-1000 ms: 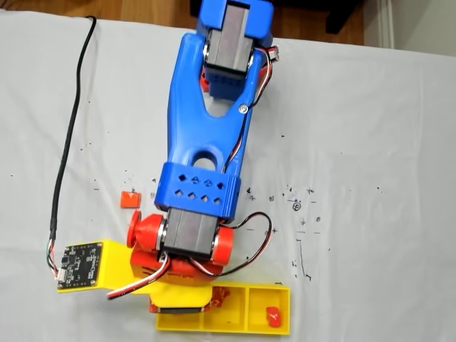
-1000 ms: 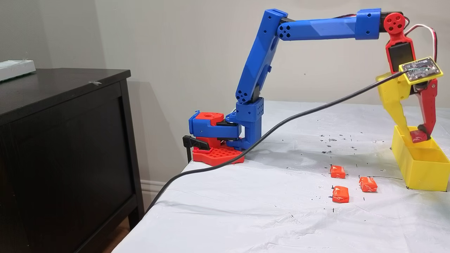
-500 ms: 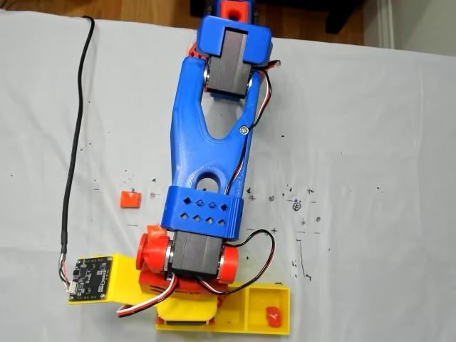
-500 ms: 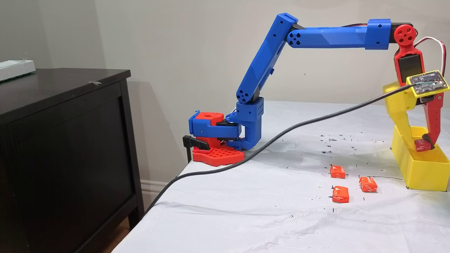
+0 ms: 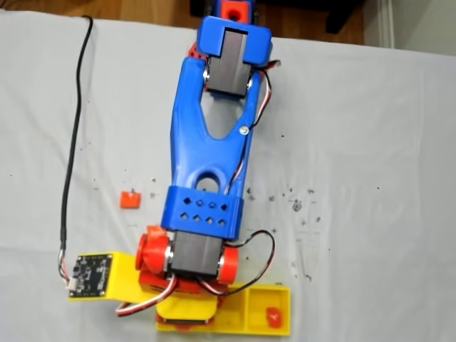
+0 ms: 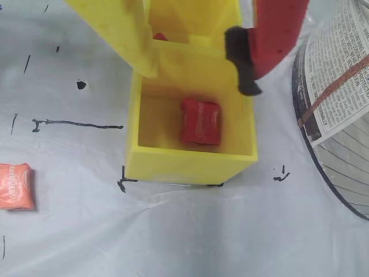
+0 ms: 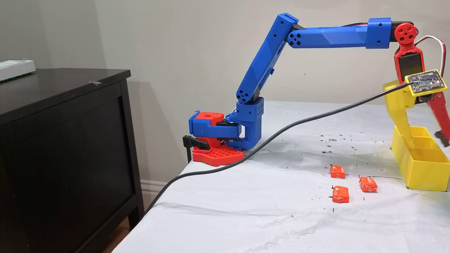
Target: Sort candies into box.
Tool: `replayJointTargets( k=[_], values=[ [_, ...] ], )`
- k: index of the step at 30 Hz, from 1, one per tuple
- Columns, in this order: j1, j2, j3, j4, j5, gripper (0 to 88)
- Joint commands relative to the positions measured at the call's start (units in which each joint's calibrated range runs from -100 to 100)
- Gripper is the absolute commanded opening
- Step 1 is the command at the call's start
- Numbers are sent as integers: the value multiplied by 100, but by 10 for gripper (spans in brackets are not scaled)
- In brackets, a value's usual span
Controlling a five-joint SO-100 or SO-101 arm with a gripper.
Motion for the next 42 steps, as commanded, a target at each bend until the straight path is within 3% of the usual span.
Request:
replayJointTargets(
  k=[1, 12, 23, 24, 27, 28, 42],
  values=[
    [112, -766, 71, 302, 239, 2],
    [529, -2623, 2793, 589, 913, 2],
    [529, -2886, 4031, 32, 957, 2],
    [547, -2886, 4058, 8, 952, 8],
    [638, -2691, 3976, 212, 938, 185],
    [647, -2674, 3976, 212, 918, 207],
    [900, -2818, 4450, 163, 1123, 231]
  ],
)
